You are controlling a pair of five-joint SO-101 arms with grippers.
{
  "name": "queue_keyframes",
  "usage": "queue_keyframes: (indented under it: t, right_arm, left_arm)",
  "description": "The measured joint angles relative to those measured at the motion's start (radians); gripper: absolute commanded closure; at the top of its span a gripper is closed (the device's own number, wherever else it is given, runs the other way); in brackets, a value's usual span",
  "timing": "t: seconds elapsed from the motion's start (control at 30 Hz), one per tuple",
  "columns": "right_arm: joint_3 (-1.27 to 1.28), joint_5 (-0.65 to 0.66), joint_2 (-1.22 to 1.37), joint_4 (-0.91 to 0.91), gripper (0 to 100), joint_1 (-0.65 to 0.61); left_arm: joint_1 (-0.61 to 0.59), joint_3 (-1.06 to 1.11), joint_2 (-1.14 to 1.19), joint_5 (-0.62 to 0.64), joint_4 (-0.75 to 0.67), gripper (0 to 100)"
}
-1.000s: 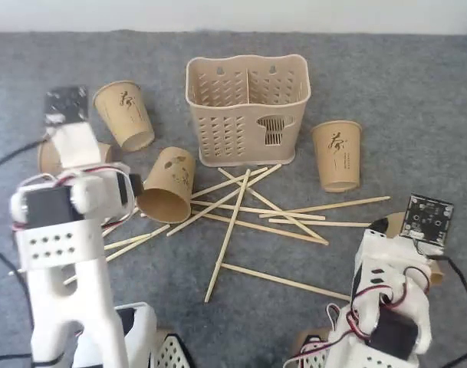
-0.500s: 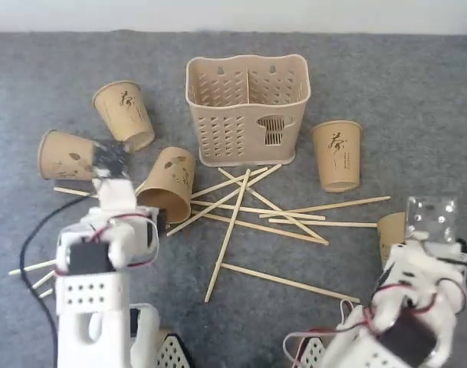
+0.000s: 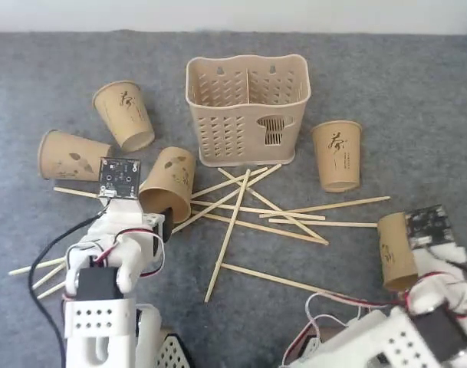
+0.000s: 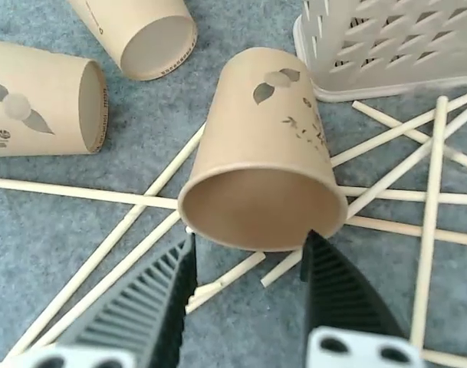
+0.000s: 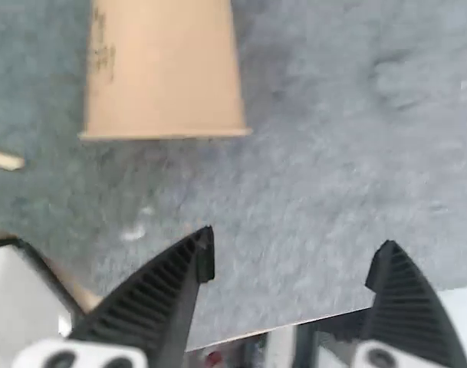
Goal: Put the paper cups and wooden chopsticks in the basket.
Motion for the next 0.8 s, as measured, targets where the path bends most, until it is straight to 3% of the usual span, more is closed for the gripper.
queue_keyframes:
  t: [0.17, 0.37, 0.57, 0.7, 0.8]
  right_arm:
    - [0.298, 0.046, -0.209, -0.132, 67.5, -0.015]
    - [0.697, -0.012, -0.428, -0.437, 67.5, -0.075]
    - [0.706, -0.147, -0.381, -0.643, 78.5, -0.152]
    - [0.707, -0.203, -0.358, -0.664, 81.5, -0.236]
    - [0.707, -0.261, -0.358, -0.669, 89.4, -0.285]
  left_arm:
    - [0.0, 0.0, 0.0, 0.0, 0.0, 79]
    - [0.0, 0.0, -0.002, 0.0, -0.003, 79]
    - [0.0, 0.0, -0.002, 0.0, -0.003, 79]
    - [0.002, 0.0, -0.002, 0.0, -0.003, 79]
    - [0.002, 0.0, -0.002, -0.002, -0.003, 79]
